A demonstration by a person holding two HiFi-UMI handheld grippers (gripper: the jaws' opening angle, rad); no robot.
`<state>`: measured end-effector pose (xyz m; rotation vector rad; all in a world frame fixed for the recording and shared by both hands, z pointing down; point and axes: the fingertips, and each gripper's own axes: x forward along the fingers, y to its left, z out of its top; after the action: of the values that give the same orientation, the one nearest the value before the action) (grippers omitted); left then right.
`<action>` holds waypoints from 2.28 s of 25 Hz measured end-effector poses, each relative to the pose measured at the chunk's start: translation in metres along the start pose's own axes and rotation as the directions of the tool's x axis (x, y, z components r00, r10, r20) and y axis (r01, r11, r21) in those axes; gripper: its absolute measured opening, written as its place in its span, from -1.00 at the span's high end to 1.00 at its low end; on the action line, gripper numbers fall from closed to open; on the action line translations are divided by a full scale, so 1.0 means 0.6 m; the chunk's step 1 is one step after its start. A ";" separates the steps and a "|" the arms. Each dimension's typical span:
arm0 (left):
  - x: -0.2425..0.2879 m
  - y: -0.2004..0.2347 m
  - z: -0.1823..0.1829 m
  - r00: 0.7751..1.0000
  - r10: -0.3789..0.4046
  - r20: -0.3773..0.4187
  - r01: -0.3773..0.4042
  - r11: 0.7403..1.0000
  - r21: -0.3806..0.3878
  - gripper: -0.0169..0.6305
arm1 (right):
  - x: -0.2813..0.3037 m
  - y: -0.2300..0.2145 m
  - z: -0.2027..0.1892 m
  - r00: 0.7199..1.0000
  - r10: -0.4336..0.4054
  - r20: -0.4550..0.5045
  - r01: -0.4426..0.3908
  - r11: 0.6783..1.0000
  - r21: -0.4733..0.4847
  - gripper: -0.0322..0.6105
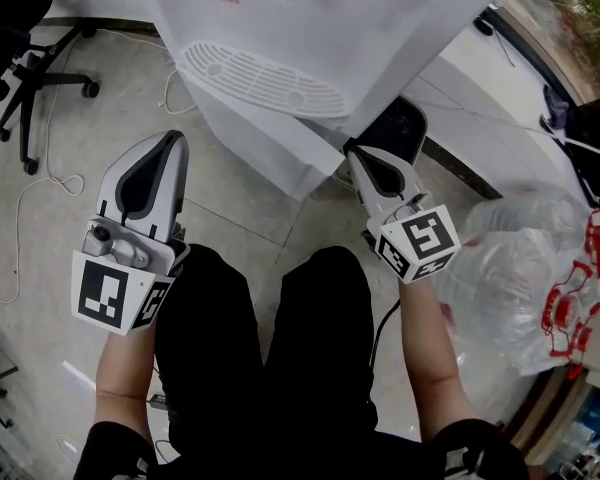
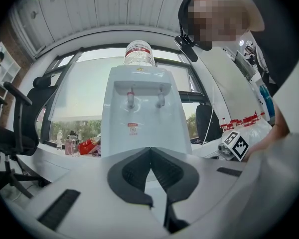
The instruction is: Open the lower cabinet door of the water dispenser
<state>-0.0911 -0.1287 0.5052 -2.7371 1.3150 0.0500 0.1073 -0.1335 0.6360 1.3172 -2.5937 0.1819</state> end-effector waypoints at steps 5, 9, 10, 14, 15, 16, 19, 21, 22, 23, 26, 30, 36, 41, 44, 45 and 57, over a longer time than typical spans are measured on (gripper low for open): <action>-0.001 0.002 0.001 1.000 0.004 -0.003 -0.004 1.000 0.005 0.92 | 0.002 0.018 0.002 0.999 0.052 -0.005 -0.052 0.999 -0.005 0.89; -0.002 0.005 0.001 1.000 0.011 -0.006 -0.011 1.000 0.006 0.92 | 0.004 0.039 0.001 0.996 0.094 -0.007 -0.094 0.996 0.005 0.89; -0.003 0.006 0.000 1.000 0.013 -0.007 -0.013 1.000 0.006 0.92 | 0.005 0.044 0.001 0.994 0.105 -0.004 -0.105 0.994 0.013 0.89; -0.008 0.012 -0.001 1.000 0.027 -0.009 -0.027 1.000 0.003 0.92 | 0.008 0.074 0.003 0.985 0.173 -0.005 -0.173 0.985 0.001 0.89; -0.010 0.014 -0.001 0.999 0.032 -0.009 -0.032 0.999 0.003 0.92 | 0.009 0.081 0.004 0.982 0.188 -0.008 -0.188 0.982 -0.007 0.89; -0.012 0.016 -0.001 0.999 0.036 -0.010 -0.036 0.999 0.004 0.92 | 0.010 0.087 0.004 0.979 0.202 -0.011 -0.202 0.979 -0.014 0.89; -0.018 0.024 -0.002 0.999 0.048 -0.010 -0.047 0.999 0.004 0.92 | 0.015 0.103 0.006 0.970 0.241 -0.019 -0.241 0.970 -0.031 0.89; -0.022 0.028 -0.002 0.998 0.055 -0.010 -0.055 0.998 0.005 0.92 | 0.019 0.115 0.007 0.964 0.266 -0.026 -0.267 0.962 -0.048 0.89; -0.024 0.031 -0.002 0.998 0.060 -0.010 -0.060 0.998 0.005 0.92 | 0.020 0.120 0.007 0.961 0.276 -0.029 -0.277 0.959 -0.056 0.89; -0.027 0.033 -0.002 0.998 0.065 -0.009 -0.065 0.998 0.004 0.92 | 0.021 0.124 0.008 0.958 0.285 -0.031 -0.286 0.956 -0.061 0.89; -0.033 0.039 0.000 0.997 0.076 -0.003 -0.076 0.997 0.001 0.92 | 0.024 0.134 0.011 0.953 0.300 -0.031 -0.301 0.951 -0.068 0.89; -0.038 0.040 0.003 0.997 0.078 -0.003 -0.078 0.997 0.004 0.92 | 0.028 0.149 0.016 0.947 0.319 -0.034 -0.320 0.945 -0.069 0.89; -0.044 0.044 0.006 0.996 0.085 0.009 -0.085 0.996 -0.001 0.92 | 0.032 0.174 0.019 0.935 0.352 -0.041 -0.354 0.931 -0.086 0.89; -0.060 0.052 0.011 0.994 0.104 0.016 -0.104 0.995 0.000 0.92 | 0.042 0.199 0.025 0.925 0.375 -0.056 -0.379 0.920 -0.103 0.89; -0.073 0.064 0.012 0.992 0.122 0.015 -0.122 0.993 0.005 0.92 | 0.055 0.218 0.035 0.917 0.393 -0.063 -0.399 0.907 -0.137 0.89; -0.077 0.068 0.012 0.992 0.127 0.014 -0.127 0.992 0.008 0.92 | 0.059 0.227 0.042 0.909 0.414 -0.048 -0.416 0.896 -0.153 0.89; -0.123 0.110 0.013 0.982 0.186 0.020 -0.187 0.982 0.030 0.92 | 0.100 0.312 0.062 0.826 0.562 -0.035 -0.553 0.799 -0.238 0.89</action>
<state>-0.1885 -0.1113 0.4975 -2.5734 1.5495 0.0674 -0.0839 -0.0778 0.6137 0.4467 -2.8526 -0.0639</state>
